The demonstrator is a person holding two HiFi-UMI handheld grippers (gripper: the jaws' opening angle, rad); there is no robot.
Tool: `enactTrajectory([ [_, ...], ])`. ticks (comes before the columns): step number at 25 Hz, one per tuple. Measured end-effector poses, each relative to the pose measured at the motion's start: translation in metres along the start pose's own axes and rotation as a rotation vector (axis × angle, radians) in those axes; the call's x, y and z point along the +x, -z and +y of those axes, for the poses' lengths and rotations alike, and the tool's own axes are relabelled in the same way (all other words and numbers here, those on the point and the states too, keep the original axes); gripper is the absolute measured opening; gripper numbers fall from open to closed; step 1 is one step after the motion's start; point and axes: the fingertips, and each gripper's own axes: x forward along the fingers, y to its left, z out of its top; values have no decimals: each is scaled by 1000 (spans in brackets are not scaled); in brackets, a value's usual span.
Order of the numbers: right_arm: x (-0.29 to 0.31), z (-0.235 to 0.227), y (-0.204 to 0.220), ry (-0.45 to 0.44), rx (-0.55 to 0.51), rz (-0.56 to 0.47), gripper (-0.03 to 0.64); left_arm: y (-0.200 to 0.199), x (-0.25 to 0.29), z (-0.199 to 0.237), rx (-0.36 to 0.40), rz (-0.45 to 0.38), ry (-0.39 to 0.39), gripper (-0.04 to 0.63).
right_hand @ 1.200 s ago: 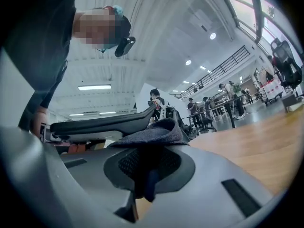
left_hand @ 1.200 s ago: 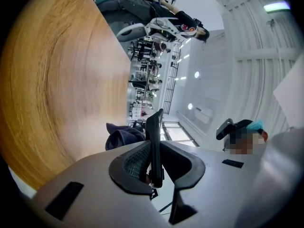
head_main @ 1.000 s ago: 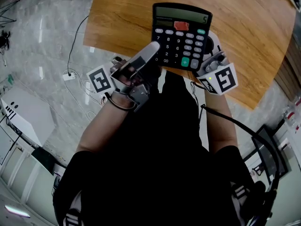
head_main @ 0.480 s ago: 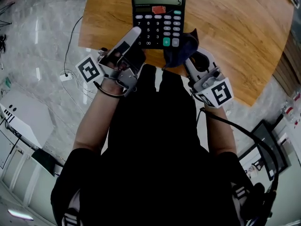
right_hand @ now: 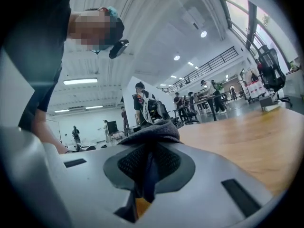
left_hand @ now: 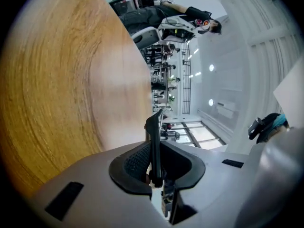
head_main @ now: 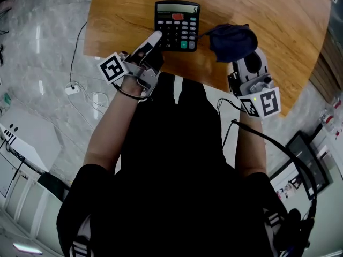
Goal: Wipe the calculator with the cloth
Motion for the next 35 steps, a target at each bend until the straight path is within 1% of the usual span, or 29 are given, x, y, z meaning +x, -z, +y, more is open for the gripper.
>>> enactTrajectory([
  [2,6,-5,13,31,-15,55,37,2,2,16,17,6,-37,69],
  [5,13,-12,45,61,10,162,37,3,3,35,50,14,-93,69],
  [7,17,-12,66,74,-9,240,37,4,4,42,69,20,-122,69],
  [10,22,-12,100,102,-49,381,37,3,4,45,95,26,-136,69],
  [13,21,-19,131,172,-102,558,37,3,4,47,173,50,-149,69],
  [15,15,-29,143,237,-141,660,37,3,3,48,204,62,-159,71],
  [17,9,-37,151,278,-174,749,37,3,2,48,221,66,-170,72],
  [20,6,-39,158,279,-209,844,37,2,3,49,276,76,-215,78],
  [23,8,-38,158,265,-208,880,38,3,5,52,343,117,-290,83],
  [27,6,-39,156,267,-176,865,38,4,3,58,459,174,-416,101],
  [28,4,-39,155,266,-172,864,38,4,3,59,495,185,-456,106],
  [31,0,-38,151,256,-156,860,38,5,1,67,635,234,-575,112],
  [33,-1,-36,148,251,-139,852,38,7,-1,69,703,263,-614,114],
  [35,-2,-34,145,248,-127,847,40,8,-3,70,749,275,-635,115],
])
